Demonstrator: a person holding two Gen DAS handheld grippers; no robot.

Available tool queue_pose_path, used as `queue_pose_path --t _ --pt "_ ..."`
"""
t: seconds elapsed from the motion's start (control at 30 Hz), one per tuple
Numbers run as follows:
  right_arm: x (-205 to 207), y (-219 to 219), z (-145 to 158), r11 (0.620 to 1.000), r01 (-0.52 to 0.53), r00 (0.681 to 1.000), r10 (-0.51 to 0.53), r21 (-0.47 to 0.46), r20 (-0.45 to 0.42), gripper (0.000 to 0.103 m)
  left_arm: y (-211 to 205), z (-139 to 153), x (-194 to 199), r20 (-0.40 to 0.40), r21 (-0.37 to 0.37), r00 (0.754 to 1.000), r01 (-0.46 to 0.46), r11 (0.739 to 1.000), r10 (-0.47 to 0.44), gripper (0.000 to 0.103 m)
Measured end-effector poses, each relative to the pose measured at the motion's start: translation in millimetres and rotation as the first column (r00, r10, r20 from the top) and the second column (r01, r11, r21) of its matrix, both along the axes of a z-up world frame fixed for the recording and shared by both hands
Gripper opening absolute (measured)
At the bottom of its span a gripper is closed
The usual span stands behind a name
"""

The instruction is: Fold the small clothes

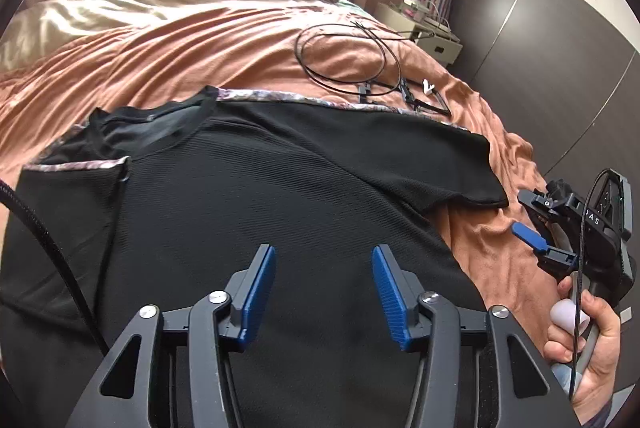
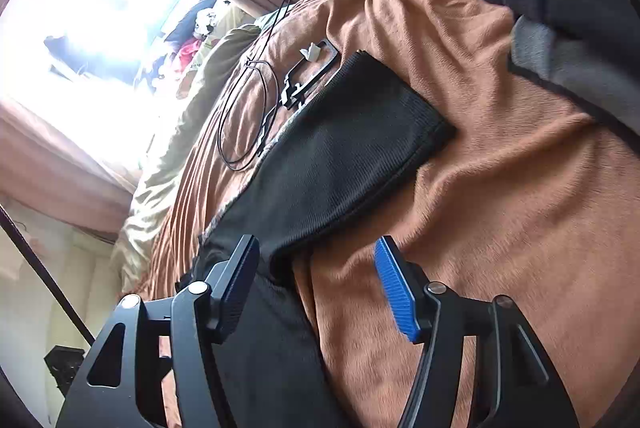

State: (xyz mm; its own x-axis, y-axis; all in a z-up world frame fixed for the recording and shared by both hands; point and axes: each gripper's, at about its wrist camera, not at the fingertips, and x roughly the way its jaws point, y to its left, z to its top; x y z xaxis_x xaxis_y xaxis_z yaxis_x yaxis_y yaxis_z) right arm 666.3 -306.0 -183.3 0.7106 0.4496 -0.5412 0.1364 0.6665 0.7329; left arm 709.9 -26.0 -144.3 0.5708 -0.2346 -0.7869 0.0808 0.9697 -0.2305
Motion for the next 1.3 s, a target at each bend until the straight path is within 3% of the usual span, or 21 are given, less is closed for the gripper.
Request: queue_pose_path --t 0.2,0.33,0.47,0.53,0.6,0.8,0.97,1.3 --pt "36 -9 -27 0.998 0.033 0.998 -0.03 0.047 -0.062 0.056 -16 -19 32 -0.028 -0.005 0.999 0.027 1.0 -0.027 0.035" --pt "49 -7 -35 0.999 0.043 0.993 -0.039 0.031 -0.111 0.043 -28 -33 51 -0.052 -0.023 0.998 0.039 0.999 -0.04 0.025" --pt "66 -11 -34 0.998 0.056 0.994 -0.052 0.039 -0.096 0.035 -40 -44 67 -0.063 -0.043 0.996 0.052 0.998 -0.055 0.02" --pt "73 -12 -32 0.998 0.055 0.995 -0.052 0.036 -0.082 0.014 -46 -49 74 -0.068 -0.054 0.995 0.064 0.997 -0.067 0.019" --pt "76 -10 -28 0.998 0.045 0.997 -0.042 0.053 -0.061 0.005 -53 -54 82 -0.075 -0.05 0.994 0.073 0.996 -0.076 0.019" --pt "70 3 17 1.0 -0.002 0.997 0.002 0.0 0.082 0.002 -64 -67 102 -0.092 -0.066 0.993 0.072 0.995 -0.078 0.018" --pt "60 24 42 0.998 -0.066 0.987 0.068 -0.019 0.149 0.002 -69 -71 113 -0.096 -0.089 0.993 0.066 0.994 -0.074 0.018" --pt "44 49 52 0.983 -0.181 0.96 0.186 -0.042 0.211 0.002 -75 -79 116 -0.129 -0.168 0.985 0.095 0.981 -0.117 0.018"
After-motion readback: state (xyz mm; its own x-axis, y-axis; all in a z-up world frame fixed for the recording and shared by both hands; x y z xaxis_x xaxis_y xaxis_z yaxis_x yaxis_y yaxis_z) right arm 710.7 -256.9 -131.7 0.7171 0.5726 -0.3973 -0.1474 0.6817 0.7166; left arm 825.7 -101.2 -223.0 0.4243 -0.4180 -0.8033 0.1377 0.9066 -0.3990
